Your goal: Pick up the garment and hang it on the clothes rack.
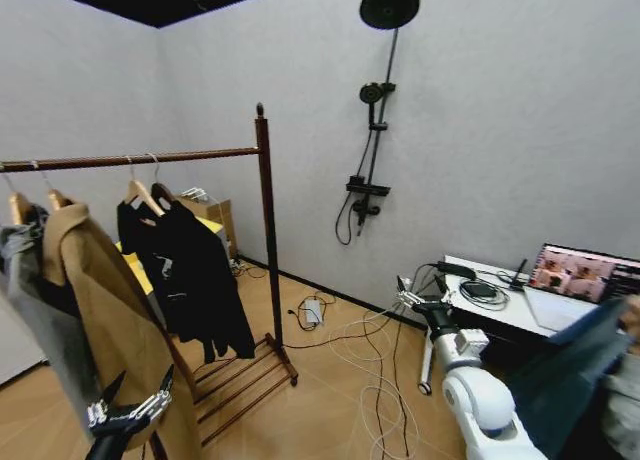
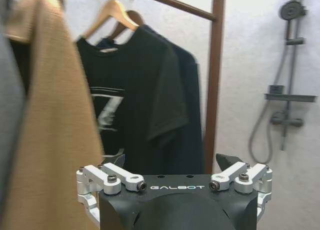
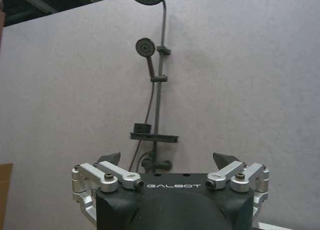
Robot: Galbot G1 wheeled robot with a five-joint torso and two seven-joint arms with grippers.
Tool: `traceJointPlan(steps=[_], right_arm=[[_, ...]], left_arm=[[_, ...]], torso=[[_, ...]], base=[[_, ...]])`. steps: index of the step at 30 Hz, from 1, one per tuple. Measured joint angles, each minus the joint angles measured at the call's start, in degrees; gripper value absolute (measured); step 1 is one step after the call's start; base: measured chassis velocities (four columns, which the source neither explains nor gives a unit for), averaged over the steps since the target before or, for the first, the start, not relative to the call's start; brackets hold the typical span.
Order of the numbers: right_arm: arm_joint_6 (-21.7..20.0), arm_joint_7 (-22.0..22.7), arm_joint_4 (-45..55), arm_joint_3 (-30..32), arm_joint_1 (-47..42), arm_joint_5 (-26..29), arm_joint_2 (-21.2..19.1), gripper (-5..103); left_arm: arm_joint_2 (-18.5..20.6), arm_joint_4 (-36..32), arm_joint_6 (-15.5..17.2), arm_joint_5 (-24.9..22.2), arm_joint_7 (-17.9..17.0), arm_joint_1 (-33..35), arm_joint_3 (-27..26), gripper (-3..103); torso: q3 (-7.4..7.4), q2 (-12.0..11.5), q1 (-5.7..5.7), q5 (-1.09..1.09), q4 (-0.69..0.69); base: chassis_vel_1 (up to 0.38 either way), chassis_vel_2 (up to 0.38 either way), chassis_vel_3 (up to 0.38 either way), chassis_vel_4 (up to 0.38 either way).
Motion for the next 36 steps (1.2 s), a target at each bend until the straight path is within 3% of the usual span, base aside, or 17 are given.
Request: traceJointPlan(steps=[36], right_arm=[[1.1, -0.1, -0.8, -0.6, -0.5, 0.0, -0.2, 100]], left_arm=[[0.0, 0.0, 0.0, 0.0, 0.0, 0.0, 0.0, 100]], torso=[[0.0, 0.0, 0.0, -0.01, -0.01]], base=[[-0.077, -0.178, -0.171, -0.08]])
